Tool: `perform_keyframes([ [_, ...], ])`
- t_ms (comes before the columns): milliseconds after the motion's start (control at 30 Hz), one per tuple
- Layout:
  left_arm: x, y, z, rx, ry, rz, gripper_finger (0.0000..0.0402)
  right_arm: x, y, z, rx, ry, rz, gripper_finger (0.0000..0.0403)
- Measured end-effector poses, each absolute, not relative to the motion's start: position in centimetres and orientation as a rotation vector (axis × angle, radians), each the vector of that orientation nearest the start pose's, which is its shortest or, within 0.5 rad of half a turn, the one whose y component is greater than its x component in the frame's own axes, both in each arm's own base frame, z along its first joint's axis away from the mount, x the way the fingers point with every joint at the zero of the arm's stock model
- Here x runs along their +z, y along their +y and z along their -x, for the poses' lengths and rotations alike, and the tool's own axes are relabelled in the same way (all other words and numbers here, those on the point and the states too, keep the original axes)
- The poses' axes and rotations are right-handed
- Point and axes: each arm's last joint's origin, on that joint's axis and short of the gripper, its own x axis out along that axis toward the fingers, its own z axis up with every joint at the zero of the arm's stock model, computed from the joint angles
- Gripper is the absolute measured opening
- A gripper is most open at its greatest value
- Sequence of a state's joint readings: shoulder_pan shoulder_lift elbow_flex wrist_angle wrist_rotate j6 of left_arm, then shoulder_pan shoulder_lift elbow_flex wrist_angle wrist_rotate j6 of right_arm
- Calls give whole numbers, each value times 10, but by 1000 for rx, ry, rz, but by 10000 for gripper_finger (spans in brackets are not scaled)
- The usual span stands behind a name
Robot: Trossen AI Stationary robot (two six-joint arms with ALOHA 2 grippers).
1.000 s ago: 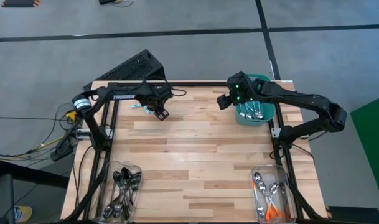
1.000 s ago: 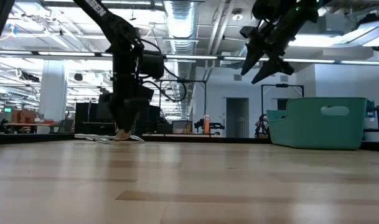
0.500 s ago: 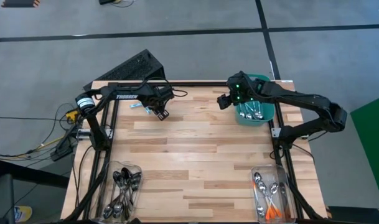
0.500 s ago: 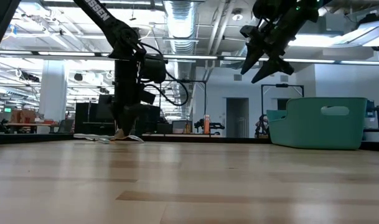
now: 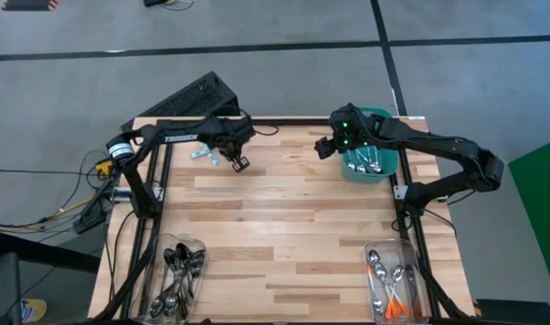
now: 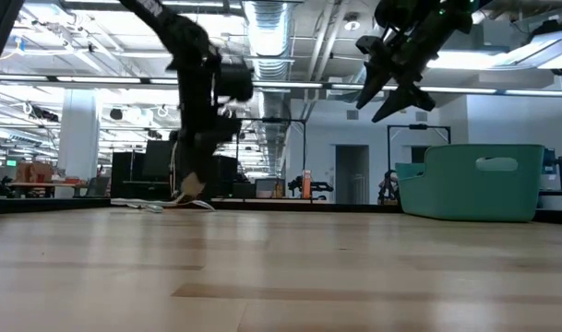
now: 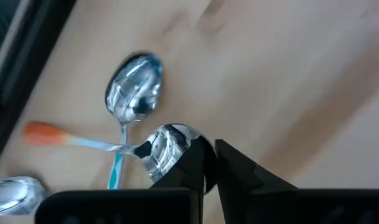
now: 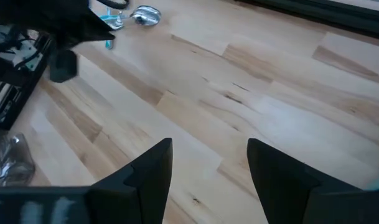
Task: Sort silverware by color (type)
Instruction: Put the orange spoon into the right transparent bin
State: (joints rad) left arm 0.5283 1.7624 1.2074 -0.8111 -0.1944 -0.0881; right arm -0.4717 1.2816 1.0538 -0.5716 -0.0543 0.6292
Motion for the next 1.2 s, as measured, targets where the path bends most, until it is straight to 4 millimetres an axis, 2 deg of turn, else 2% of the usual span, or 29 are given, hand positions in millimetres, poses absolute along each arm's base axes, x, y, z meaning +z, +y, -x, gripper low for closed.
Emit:
perform_keyframes([
  [233, 269, 159, -293, 580, 1193, 222, 1, 292, -119, -237, -610, 620, -801, 230],
  [367, 321, 152, -295, 414, 1029, 187, 1, 297, -121, -242, -583, 557, -780, 230],
  [500, 366, 147, -296, 229, 845, 180, 1, 307, -120, -251, -479, 459, -665, 230],
  [633, 404, 143, -296, 132, 696, 168, 1, 320, -112, -262, -354, 352, -524, 230],
  [733, 419, 141, -297, 37, 608, 169, 1, 328, -106, -268, -303, 281, -420, 230],
  [867, 430, 137, -299, -120, 511, 208, 1, 335, -99, -273, -307, 219, -280, 230],
  [1067, 433, 130, -302, -245, 463, 228, 0, 342, -87, -278, -266, 202, -120, 228],
  [1200, 434, 127, -304, -268, 460, 225, 0, 343, -78, -280, -226, 208, -74, 204],
])
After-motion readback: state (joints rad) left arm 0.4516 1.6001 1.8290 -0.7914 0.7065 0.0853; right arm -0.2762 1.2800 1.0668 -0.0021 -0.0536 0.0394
